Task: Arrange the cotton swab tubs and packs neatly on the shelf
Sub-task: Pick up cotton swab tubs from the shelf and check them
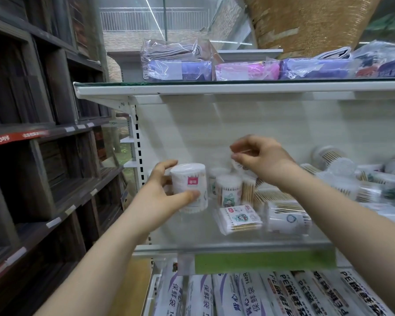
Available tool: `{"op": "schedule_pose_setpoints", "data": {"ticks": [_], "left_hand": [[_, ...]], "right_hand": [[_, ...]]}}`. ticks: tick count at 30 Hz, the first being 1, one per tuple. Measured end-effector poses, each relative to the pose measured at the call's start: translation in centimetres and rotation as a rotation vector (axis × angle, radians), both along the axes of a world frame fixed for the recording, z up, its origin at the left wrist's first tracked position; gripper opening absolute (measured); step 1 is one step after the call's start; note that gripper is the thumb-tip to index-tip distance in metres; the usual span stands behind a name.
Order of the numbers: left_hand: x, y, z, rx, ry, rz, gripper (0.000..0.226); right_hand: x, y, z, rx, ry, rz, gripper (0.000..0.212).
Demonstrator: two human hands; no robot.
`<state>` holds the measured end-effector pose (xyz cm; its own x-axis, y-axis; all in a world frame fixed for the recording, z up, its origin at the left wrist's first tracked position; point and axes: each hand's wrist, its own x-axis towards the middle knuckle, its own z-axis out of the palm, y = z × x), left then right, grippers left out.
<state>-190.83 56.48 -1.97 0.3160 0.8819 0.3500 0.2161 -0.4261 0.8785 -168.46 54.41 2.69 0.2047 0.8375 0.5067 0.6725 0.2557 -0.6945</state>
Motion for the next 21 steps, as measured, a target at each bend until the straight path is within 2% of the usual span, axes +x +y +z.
{"op": "schedule_pose_setpoints", "data": {"ticks": [4, 6, 11, 14, 18, 21], "left_hand": [[0.6, -0.2, -1.3, -0.027, 0.096, -0.03, 0.067], [1.0, -0.1, -2.1, -0.048, 0.127, -0.048, 0.066], [1.5, 0.0, -2.9, -0.038, 0.243, -0.098, 0.065], [1.5, -0.4, -3.1, -0.014, 0.319, -0.108, 0.068], [1.7, -0.5, -3.5, -0.025, 0.34, -0.109, 0.076], [1.7, -0.6, -3.5, -0.033, 0.353, -0.109, 0.089]], "right_hand": [[1.8, 3.4, -0.7, -0.262, -0.336, -0.062, 0.05], [1.8, 4.3, -1.5, -0.382, -0.436, -0.078, 0.066], [1.4, 5.5, -2.7, -0.52, -0.578, -0.12, 0.084], [0.9, 5.3, -2.8, -0.549, -0.685, -0.159, 0.084], [0.7, 5.0, -2.5, -0.495, -0.644, -0.198, 0.08], [0.7, 4.7, -1.6, -0.404, -0.535, -0.212, 0.079]]}}
